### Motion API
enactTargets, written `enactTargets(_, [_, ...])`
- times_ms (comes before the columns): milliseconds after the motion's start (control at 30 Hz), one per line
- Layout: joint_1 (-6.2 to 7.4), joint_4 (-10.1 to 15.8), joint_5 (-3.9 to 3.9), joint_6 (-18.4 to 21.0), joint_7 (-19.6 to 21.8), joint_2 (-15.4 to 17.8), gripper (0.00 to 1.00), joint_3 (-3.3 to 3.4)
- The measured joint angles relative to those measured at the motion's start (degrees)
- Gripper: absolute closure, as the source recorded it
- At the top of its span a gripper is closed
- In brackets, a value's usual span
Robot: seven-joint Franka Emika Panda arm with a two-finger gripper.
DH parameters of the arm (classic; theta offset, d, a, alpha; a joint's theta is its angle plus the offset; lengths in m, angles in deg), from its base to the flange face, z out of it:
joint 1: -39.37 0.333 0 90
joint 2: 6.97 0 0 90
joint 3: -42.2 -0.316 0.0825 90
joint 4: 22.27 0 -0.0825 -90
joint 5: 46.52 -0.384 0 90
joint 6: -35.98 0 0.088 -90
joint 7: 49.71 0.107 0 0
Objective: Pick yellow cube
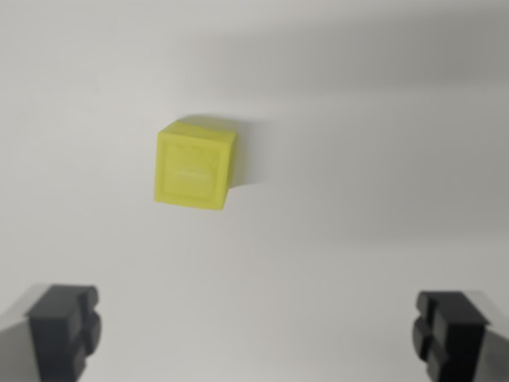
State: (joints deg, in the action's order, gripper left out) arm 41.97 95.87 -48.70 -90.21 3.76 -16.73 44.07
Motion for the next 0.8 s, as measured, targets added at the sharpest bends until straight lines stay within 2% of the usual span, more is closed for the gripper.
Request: enactTargets(800, [1.43,2.62,0.01,-5.93,3.07,-2.92,0.00,0.00])
